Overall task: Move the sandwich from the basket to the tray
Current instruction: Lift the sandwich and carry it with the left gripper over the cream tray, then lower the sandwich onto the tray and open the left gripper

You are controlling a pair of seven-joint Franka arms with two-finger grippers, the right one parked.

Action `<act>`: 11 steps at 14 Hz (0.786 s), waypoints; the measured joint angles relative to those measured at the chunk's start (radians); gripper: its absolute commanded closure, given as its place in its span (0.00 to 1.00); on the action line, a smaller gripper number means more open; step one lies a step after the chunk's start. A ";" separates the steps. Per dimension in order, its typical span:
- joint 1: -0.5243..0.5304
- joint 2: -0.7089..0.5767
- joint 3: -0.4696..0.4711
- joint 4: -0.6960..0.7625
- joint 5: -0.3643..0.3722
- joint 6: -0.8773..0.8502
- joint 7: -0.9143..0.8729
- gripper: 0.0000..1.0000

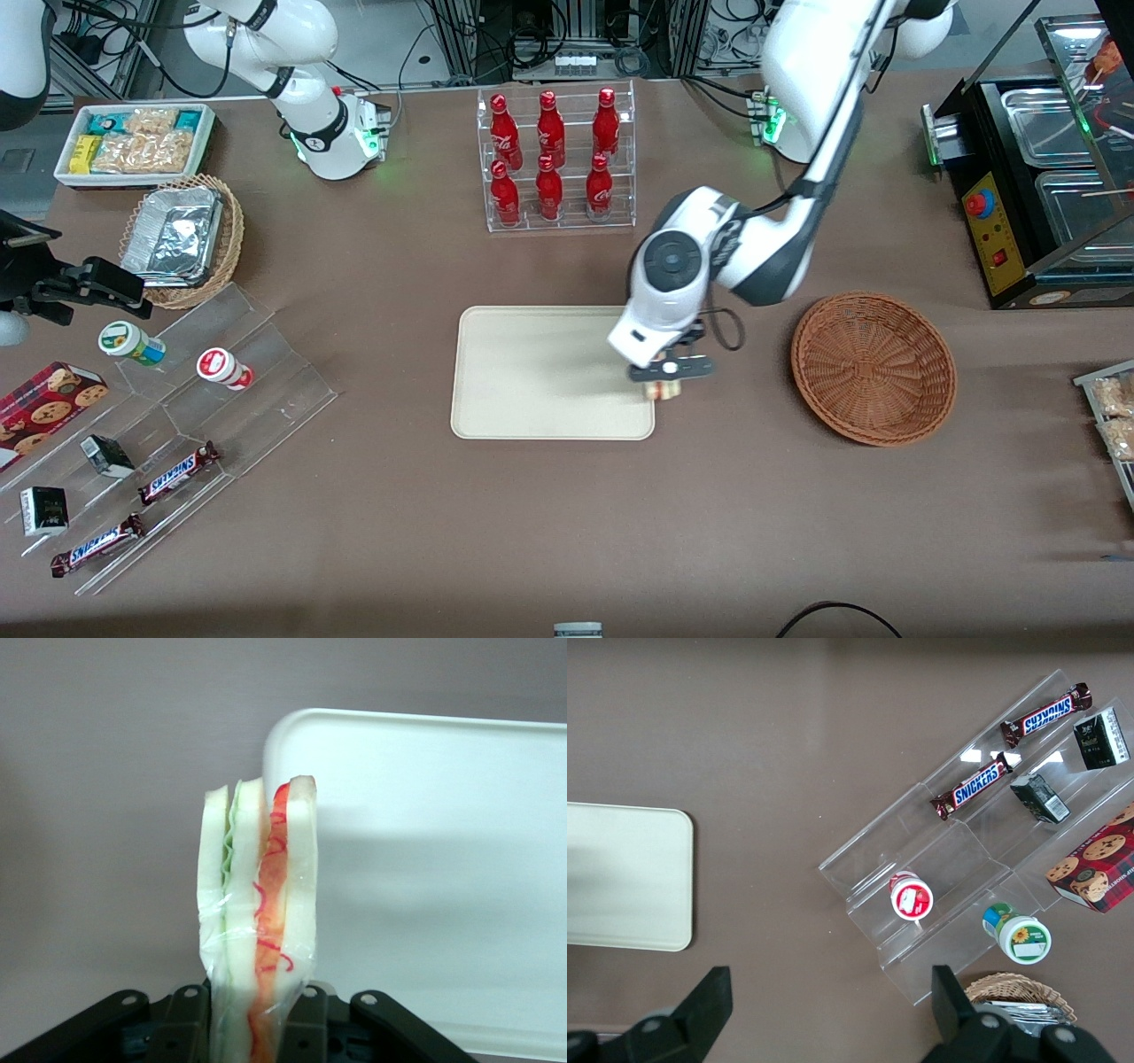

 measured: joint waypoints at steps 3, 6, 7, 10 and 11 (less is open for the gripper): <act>-0.007 0.064 -0.033 0.032 0.000 0.076 0.018 0.75; -0.013 0.115 -0.035 0.034 0.000 0.122 0.077 0.71; -0.013 0.126 -0.035 0.035 0.000 0.127 0.097 0.70; -0.013 0.138 -0.034 0.037 0.000 0.129 0.129 0.49; -0.013 0.139 -0.033 0.037 0.000 0.129 0.131 0.44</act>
